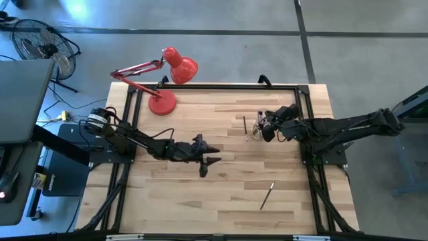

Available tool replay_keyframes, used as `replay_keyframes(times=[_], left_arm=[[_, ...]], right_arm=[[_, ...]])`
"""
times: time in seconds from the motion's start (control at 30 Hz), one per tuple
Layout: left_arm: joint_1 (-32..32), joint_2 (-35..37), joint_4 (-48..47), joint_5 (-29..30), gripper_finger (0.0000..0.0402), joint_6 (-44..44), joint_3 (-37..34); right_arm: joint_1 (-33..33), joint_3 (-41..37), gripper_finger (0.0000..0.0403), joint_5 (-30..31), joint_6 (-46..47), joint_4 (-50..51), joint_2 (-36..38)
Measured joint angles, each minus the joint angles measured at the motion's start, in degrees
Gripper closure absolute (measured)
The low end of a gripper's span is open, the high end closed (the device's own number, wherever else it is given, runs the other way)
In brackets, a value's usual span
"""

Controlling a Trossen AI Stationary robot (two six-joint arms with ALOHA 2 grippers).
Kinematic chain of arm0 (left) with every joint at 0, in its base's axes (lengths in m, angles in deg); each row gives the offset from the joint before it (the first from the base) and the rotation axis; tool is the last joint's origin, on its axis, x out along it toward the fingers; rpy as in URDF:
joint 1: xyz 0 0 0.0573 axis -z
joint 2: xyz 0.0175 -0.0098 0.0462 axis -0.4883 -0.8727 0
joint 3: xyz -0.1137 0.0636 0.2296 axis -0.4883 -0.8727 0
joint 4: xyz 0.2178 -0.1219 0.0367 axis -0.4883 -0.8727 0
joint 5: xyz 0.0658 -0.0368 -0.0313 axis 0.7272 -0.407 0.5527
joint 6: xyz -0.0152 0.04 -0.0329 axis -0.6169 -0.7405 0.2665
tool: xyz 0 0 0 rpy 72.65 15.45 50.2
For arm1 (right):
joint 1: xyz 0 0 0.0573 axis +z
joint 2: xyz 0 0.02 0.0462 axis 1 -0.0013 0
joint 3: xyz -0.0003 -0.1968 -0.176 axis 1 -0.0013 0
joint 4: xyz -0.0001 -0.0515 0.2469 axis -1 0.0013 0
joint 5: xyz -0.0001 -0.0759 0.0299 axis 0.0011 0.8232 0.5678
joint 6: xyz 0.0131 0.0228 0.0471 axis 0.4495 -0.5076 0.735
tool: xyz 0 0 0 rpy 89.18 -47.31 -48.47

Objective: Put items in baskets/containers
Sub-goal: Put the black brush into the gold holder

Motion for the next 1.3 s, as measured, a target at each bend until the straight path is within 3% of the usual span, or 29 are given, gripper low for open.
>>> replay_keyframes(times=[0.2, 0.4, 0.73, 1.1, 1.3], left_arm=[[-0.44, 0.0, 0.02, 0.11, 0.0227, 0.0, 0.0], [-0.42, 0.0, 0.03, 0.09, 0.0228, 0.0, 0.0], [-0.42, 0.0, 0.02, 0.07, 0.0228, 0.0, 0.0], [-0.37, 0.0, -1.42, -0.13, 0.0228, 0.19, 0.0], [-0.37, 0.0, -1.44, -0.13, 0.0228, 0.18, 0.0]], right_arm=[[-1.22, -0.29, 0.0388, -4.53, 1.84, -0.19, -0.97], [-2.25, -2.12, 0.0385, -8.57, 2.2, -0.43, -7.18], [-2.89, -2.29, 0.0314, -10.42, 3.58, -1.29, -13.31], [-2.87, -2.29, 0.0232, -10.45, 1.96, -1.33, -0.63], [-2.8, -2.27, 0.0234, -19.55, 1.5, -1.26, 5.43]])
